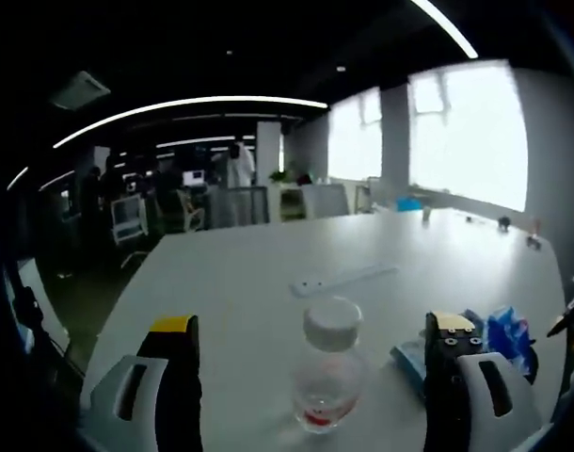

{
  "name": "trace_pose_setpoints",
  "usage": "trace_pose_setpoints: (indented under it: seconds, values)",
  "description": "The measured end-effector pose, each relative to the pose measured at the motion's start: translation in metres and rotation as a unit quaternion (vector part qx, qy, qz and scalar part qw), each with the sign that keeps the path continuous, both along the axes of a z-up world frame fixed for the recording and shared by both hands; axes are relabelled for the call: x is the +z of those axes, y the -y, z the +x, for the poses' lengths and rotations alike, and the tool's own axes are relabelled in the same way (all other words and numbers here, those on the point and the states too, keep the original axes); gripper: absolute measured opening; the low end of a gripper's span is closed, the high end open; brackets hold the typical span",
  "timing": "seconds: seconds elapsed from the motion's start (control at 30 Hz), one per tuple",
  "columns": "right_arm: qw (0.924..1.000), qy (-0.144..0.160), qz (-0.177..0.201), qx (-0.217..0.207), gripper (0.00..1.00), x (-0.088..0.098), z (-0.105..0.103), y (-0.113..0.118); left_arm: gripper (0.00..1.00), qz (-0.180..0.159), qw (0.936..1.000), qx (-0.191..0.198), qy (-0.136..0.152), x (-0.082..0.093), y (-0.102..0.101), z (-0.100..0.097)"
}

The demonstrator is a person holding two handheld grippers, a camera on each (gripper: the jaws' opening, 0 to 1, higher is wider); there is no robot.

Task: Arrange the tabletop items into an orderly group along one side of the table until the central work area is clear of visible clutter.

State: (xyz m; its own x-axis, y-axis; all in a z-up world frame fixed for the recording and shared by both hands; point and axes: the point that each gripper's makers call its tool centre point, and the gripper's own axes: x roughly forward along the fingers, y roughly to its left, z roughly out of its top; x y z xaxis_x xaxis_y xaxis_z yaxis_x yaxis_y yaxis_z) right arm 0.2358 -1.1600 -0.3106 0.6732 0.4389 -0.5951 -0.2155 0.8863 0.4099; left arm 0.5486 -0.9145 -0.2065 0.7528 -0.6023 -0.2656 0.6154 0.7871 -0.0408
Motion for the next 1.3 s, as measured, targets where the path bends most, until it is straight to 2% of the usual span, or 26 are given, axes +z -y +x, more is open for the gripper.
trace_pose_setpoints:
  seconds: [0.47, 0.57, 0.7, 0.87, 1.03, 1.27, 1.3]
  values:
    - [0.9999, 0.013, 0.002, 0.001, 0.63, 0.004, -0.002, -0.005, 0.95, 0.005, 0.9997, 0.004, -0.026, -0.015, -0.015, -0.035]
    - [0.9999, 0.015, 0.002, 0.001, 0.63, 0.005, -0.005, -0.006, 0.95, -0.006, 0.9994, 0.007, -0.035, -0.020, -0.018, -0.049]
    - [0.9999, 0.016, 0.002, 0.001, 0.63, 0.005, -0.008, -0.006, 0.94, 0.003, 0.9990, 0.001, -0.044, -0.029, -0.017, -0.068]
    - [0.9999, 0.016, 0.002, 0.001, 0.63, 0.005, -0.010, -0.006, 0.93, -0.001, 0.9975, 0.012, -0.070, -0.042, -0.025, -0.091]
    - [0.9997, 0.020, 0.010, -0.005, 0.63, 0.007, -0.009, -0.006, 0.94, 0.014, 0.9966, 0.003, -0.081, -0.054, -0.028, -0.115]
    - [0.9997, 0.020, 0.010, -0.004, 0.62, 0.008, -0.009, -0.007, 0.96, 0.007, 0.9959, 0.007, -0.090, -0.057, -0.045, -0.143]
    - [0.9997, 0.020, 0.011, -0.004, 0.62, 0.007, -0.010, -0.008, 0.96, 0.018, 0.9949, 0.004, -0.099, -0.062, -0.050, -0.149]
